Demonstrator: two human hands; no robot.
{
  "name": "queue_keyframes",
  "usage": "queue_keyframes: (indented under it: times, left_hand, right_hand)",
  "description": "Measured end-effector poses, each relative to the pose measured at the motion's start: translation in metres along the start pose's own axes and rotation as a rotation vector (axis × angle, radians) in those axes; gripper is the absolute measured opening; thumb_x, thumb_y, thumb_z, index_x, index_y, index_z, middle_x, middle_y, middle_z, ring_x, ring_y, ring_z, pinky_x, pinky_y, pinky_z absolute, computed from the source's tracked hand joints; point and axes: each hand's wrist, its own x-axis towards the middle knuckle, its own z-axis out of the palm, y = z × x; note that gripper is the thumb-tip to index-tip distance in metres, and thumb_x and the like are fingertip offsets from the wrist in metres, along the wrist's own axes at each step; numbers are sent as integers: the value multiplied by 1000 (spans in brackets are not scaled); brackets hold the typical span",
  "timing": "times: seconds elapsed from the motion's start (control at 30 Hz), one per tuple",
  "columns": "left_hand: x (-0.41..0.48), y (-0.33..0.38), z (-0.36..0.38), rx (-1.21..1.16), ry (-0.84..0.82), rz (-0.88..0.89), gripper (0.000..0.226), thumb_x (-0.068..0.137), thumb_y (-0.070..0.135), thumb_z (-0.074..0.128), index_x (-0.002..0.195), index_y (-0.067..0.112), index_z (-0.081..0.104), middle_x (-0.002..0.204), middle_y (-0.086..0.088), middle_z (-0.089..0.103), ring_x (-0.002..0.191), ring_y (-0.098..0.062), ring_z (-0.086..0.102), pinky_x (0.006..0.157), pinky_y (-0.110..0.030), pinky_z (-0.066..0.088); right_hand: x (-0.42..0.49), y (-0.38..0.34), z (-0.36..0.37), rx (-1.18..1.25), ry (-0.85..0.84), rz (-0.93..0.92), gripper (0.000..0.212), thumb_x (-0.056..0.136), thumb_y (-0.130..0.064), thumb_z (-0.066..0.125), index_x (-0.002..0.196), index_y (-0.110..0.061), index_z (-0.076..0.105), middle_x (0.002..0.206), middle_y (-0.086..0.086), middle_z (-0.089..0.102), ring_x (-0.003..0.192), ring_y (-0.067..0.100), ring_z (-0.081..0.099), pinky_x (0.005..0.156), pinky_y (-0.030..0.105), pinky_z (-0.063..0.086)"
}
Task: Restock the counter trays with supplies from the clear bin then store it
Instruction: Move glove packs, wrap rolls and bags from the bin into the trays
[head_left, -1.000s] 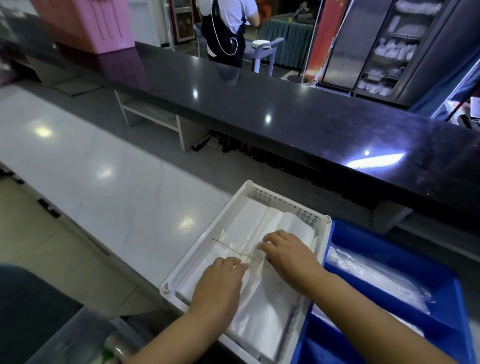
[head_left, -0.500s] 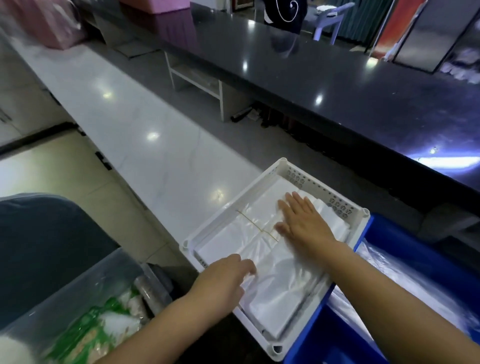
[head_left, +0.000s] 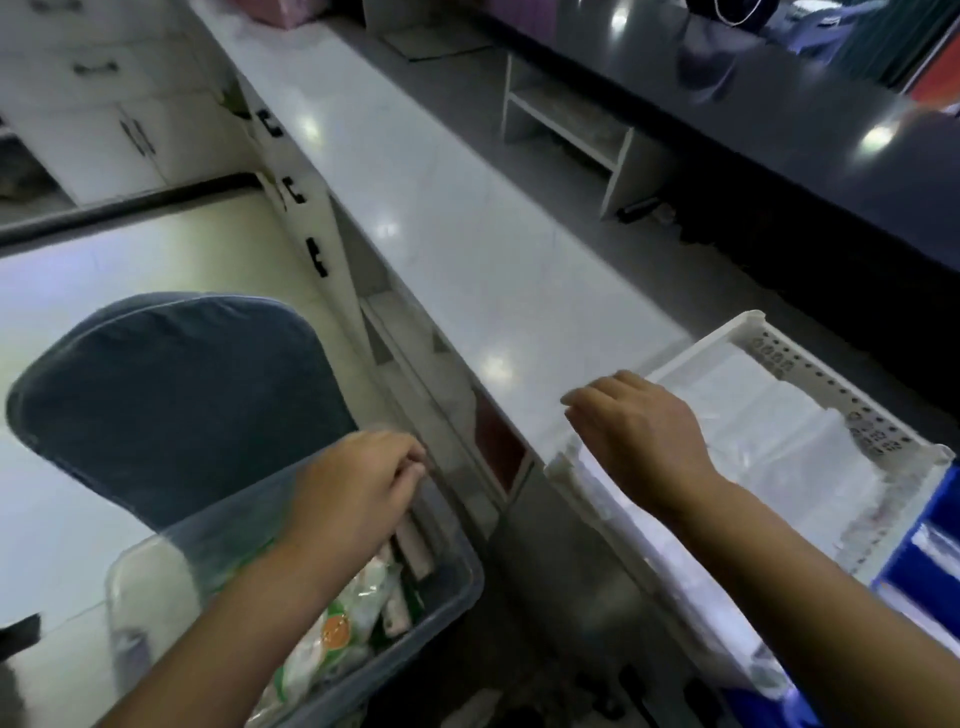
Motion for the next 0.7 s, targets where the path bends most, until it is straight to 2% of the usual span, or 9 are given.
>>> queue_keyframes:
  times: [0.07,0.2,0.27,0.37,0.47,0.53,0.63,0.7]
  left_hand:
    - [-16,-49,-11,25,3,-76,9,86,23,60,90,24,68,90,6,69,89,-18,59,64,-30,41]
    - [-52,-150,-21,21,-49,-244,15,87,23,57,96,22,68,99,3,70,96,-21,60,67,-31,43]
    - [-70,-193,-23,3,-68,-320,15,86,22,57,96,23,69,100,1,71,95,-22,62,70,-31,46]
    - [-94,-243,-23,-32,-82,-410,16,86,20,58,97,22,70,99,1,72,92,-23,63,68,-30,45]
    - [-112,-285,-14,-73,-100,-484,16,86,19,57,95,22,69,97,2,71,87,-20,63,66,-30,48]
    - [-121,-312,0,-90,-120,-529,16,87,19,56,95,22,69,97,2,72,86,-20,64,67,-29,49]
    - [-130,-343,28,-48,-166,-543,19,89,19,52,98,20,69,100,0,71,90,-23,63,69,-31,49]
    - [-134,-359,47,10,-234,-519,21,89,19,50,100,18,68,98,-2,69,92,-24,62,68,-31,47]
  right_hand:
    - [16,-44,15,31,-31,-39,26,91,-26,45,89,-17,69,81,3,71,75,23,63,57,37,54]
    - [38,-132,62,91,-141,-102,34,89,-34,37,89,-19,68,82,1,69,79,22,62,59,40,53]
    - [42,-167,92,97,-184,-135,27,86,-29,43,83,-17,67,76,2,67,71,23,60,54,41,51]
    - [46,-207,133,58,-287,-116,16,79,-24,52,74,-18,66,67,2,65,62,25,60,45,35,48]
    - [41,-234,175,72,-404,-87,15,73,-23,52,67,-18,65,61,4,64,56,28,61,39,31,45]
    - [34,-251,203,123,-506,-46,14,75,-18,56,76,-16,71,67,9,68,62,32,64,42,31,45]
    - [29,-273,248,155,-698,-15,20,86,-16,55,97,-13,71,91,13,71,84,34,65,60,38,52]
    - [28,-289,279,137,-786,-96,18,77,-9,63,91,-12,73,85,12,71,79,34,66,56,38,53]
